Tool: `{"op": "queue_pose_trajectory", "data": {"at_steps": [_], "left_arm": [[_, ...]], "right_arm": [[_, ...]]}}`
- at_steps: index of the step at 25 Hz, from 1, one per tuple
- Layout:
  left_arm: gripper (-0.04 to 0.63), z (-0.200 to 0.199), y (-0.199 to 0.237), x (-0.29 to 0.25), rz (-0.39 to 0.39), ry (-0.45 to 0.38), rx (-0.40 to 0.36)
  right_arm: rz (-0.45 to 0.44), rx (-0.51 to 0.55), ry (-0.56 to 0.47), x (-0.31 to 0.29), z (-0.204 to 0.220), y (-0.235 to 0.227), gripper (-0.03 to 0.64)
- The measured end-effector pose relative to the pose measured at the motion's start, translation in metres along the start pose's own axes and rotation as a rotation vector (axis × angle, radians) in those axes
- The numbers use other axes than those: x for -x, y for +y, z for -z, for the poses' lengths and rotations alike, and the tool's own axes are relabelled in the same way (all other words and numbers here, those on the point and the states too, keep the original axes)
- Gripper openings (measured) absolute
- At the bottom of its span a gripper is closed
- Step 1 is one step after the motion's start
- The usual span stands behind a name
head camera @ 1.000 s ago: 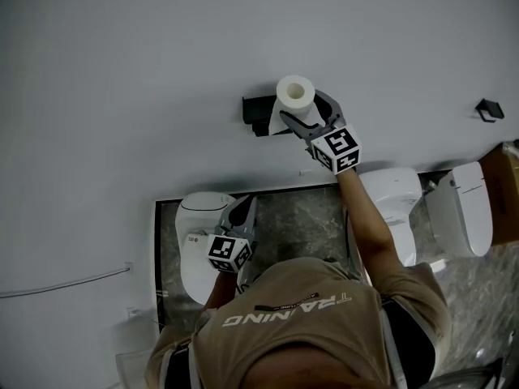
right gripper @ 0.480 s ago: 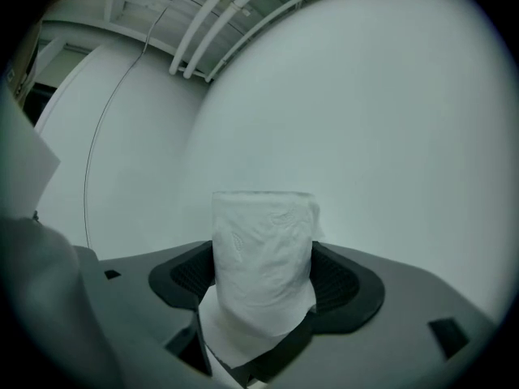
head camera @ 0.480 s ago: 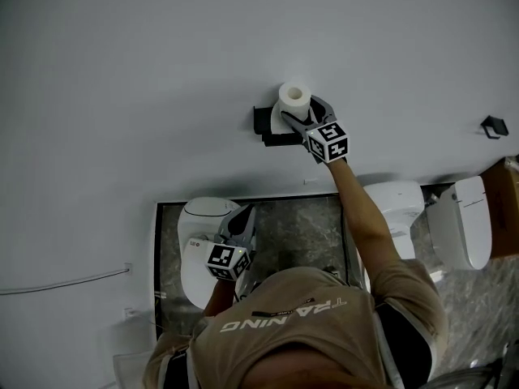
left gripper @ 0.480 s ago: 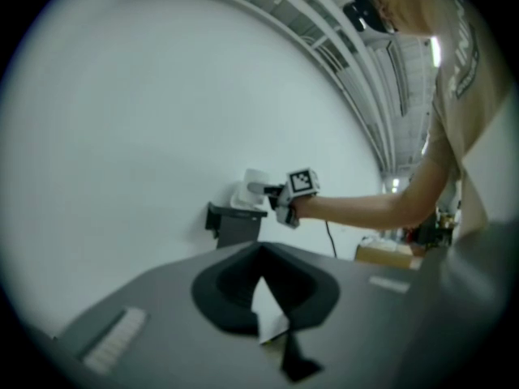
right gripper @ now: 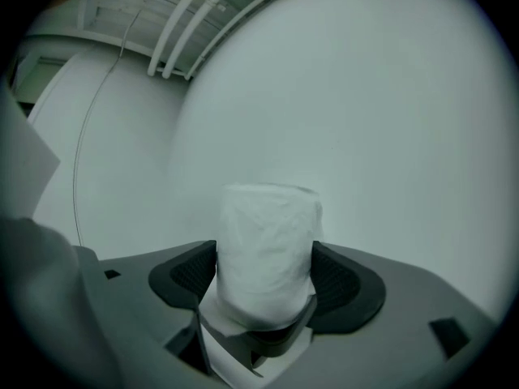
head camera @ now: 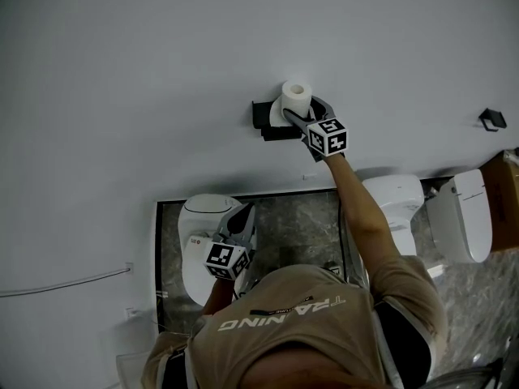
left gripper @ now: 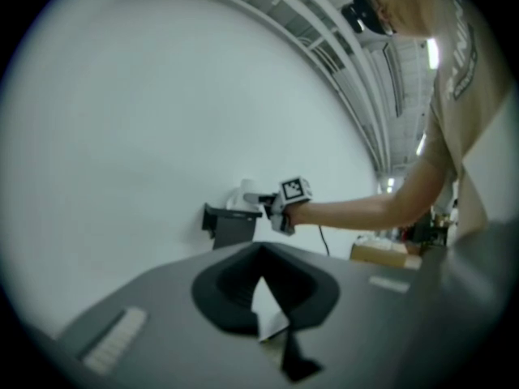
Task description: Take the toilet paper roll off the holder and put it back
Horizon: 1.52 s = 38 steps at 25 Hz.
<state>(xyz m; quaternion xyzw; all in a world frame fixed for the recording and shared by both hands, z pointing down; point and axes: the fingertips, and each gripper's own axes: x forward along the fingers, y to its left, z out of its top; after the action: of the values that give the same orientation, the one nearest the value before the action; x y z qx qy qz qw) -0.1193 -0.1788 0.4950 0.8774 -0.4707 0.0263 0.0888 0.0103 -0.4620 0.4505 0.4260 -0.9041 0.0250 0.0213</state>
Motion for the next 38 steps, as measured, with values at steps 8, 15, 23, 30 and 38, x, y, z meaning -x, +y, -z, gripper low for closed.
{"op": "queue_pose_trajectory", "data": {"at_steps": [8, 15, 23, 30, 38], "left_arm": [[-0.002, 0.003, -0.014, 0.009, 0.022, 0.001, -0.007], [-0.002, 0.009, -0.026, 0.021, 0.033, -0.008, -0.001], [-0.002, 0.020, -0.046, 0.024, 0.079, -0.009, -0.004], [-0.002, 0.026, -0.066, 0.023, 0.129, 0.000, 0.001], [-0.002, 0.016, -0.087, 0.023, 0.168, -0.021, -0.030]], "right_arm": [[-0.002, 0.040, 0.035, 0.017, 0.003, 0.003, 0.324], [-0.003, 0.044, -0.014, 0.056, -0.011, 0.023, 0.324], [-0.058, 0.034, -0.046, 0.140, -0.008, 0.076, 0.322], [-0.038, -0.081, -0.083, 0.227, 0.017, 0.115, 0.293], [0.069, -0.157, -0.079, 0.295, 0.050, 0.129, 0.023]]}}
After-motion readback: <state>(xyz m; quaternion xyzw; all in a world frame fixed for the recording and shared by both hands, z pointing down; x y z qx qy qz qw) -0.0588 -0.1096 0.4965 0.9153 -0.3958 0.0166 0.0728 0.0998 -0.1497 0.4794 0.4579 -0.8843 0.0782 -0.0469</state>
